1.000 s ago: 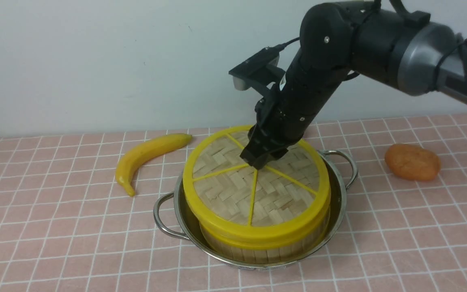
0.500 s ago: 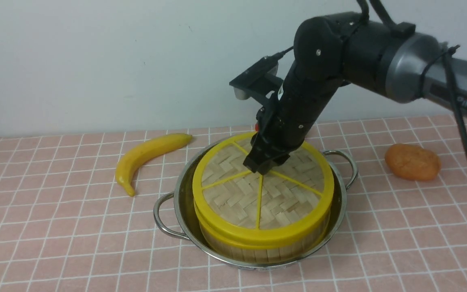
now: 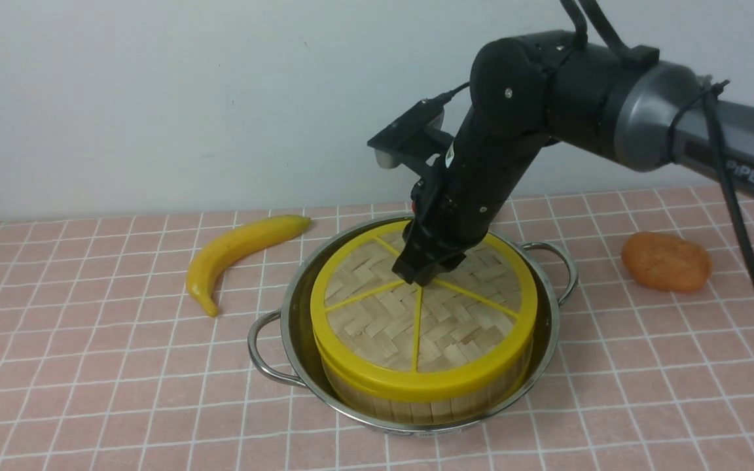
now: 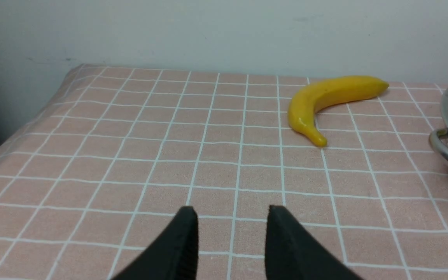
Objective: Place the steamer in the pot on the pink tablecloth, and put the lid on the steamer.
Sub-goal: 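Place the bamboo steamer lid onto the steamer basket in the pot with the right gripper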
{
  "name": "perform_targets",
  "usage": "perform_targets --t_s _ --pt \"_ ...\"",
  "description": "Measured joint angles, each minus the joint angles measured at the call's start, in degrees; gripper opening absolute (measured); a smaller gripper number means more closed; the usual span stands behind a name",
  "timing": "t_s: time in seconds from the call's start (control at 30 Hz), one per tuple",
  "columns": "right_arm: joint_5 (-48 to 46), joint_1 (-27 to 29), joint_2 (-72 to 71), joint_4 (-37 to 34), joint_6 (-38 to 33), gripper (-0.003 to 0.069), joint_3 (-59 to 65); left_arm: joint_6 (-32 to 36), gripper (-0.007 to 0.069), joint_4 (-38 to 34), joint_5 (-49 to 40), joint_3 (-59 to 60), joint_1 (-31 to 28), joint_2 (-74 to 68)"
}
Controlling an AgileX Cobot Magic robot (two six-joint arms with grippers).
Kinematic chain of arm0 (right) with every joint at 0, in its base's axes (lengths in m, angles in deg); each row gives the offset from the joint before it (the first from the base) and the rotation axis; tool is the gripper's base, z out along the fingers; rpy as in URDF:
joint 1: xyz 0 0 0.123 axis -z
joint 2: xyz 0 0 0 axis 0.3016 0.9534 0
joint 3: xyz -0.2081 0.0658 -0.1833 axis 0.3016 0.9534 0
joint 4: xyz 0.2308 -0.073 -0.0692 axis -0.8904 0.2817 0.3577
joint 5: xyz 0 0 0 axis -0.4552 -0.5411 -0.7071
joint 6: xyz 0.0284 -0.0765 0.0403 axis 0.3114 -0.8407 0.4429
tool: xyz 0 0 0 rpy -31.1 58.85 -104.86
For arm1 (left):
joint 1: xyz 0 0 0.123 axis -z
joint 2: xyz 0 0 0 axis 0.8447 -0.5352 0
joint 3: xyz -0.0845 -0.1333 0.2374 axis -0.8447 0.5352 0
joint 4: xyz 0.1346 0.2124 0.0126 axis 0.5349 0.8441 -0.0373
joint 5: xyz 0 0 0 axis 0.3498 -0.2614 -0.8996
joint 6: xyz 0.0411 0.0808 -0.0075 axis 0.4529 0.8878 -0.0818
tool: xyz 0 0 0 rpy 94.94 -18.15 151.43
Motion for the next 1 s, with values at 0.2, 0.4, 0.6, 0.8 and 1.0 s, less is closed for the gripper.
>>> perform_targets --t_s 0.2,0.4,0.6,0.8,1.0 --pt "0.0 0.0 0.0 0.0 -0.2 0.0141 0.0 0.0 0.0243 0.0 0.0 0.0 0.0 0.0" --pt "0.0 0.0 0.0 0.0 -2.92 0.0141 0.0 0.0 0.0243 0.0 0.0 0.0 0.0 0.0" --pt "0.96 0.0 0.0 -0.25 -7.24 0.0141 0.0 0.0 0.0243 0.0 0.0 0.0 0.0 0.0" --pt "1.18 -0.05 0.0 -0.61 -10.42 0.0141 0.0 0.0 0.0243 0.0 0.0 0.0 0.0 0.0" --pt "1.2 -0.05 0.0 -0.91 -13.1 0.0141 0.0 0.0 0.0243 0.0 0.0 0.0 0.0 0.0"
